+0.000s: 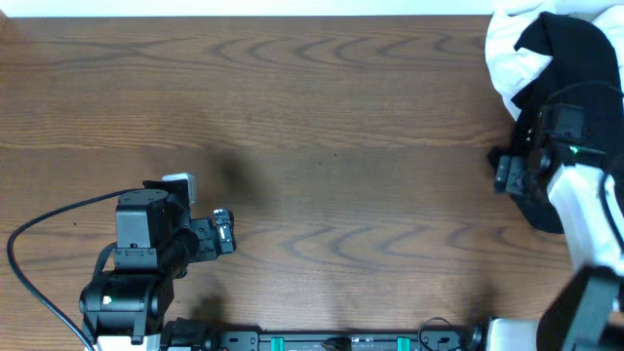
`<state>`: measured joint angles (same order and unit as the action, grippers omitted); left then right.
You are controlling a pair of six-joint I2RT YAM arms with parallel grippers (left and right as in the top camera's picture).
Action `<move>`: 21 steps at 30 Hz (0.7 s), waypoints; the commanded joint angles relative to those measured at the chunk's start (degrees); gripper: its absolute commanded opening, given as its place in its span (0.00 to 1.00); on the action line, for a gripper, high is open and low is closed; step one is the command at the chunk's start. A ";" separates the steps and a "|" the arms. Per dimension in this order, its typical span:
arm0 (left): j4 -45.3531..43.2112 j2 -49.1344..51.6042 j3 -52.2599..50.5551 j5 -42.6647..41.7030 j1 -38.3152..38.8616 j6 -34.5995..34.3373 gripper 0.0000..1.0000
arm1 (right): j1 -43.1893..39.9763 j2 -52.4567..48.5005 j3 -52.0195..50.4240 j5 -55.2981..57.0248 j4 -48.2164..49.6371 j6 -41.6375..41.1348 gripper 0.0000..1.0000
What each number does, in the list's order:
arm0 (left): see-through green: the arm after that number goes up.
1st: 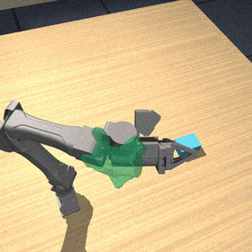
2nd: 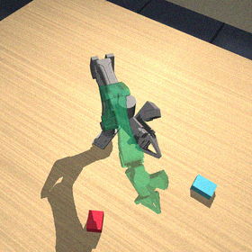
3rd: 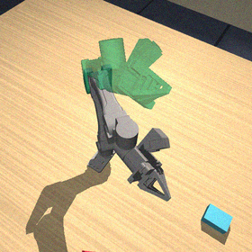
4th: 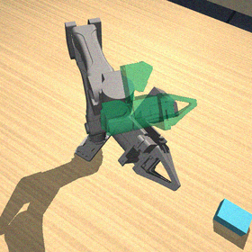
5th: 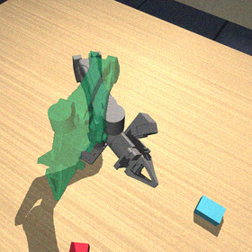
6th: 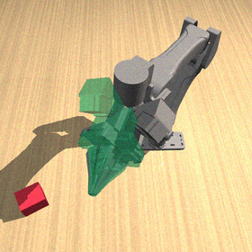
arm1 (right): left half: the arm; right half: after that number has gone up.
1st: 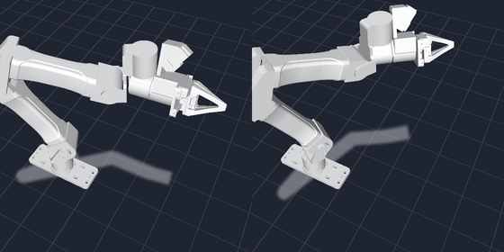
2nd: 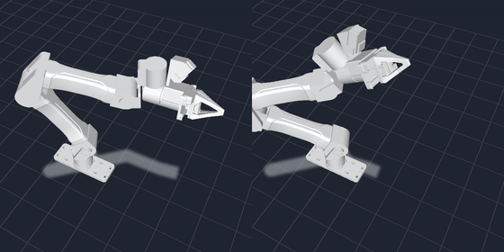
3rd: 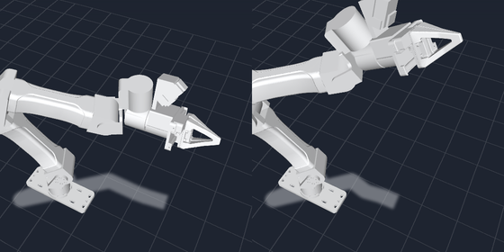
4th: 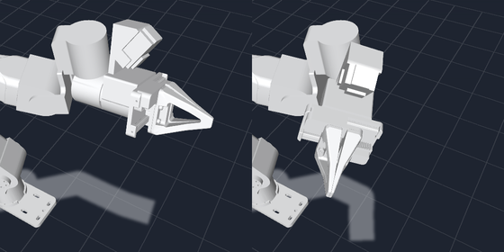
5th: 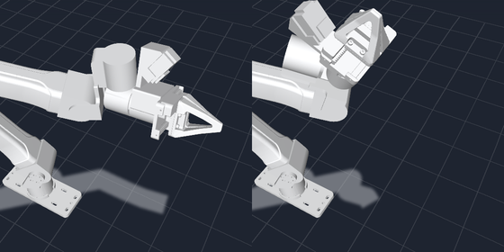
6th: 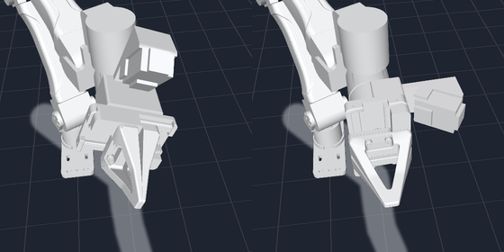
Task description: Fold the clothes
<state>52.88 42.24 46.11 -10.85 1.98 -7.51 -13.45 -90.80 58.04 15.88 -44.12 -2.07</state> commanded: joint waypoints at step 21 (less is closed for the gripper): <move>0.17 -0.11 1.18 -0.70 0.13 -0.33 0.98 | 2.40 -3.06 4.20 -13.49 -1.05 2.25 0.01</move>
<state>52.90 42.24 46.11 -11.25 1.98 -7.51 -13.02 -97.34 58.83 10.07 -44.40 -1.72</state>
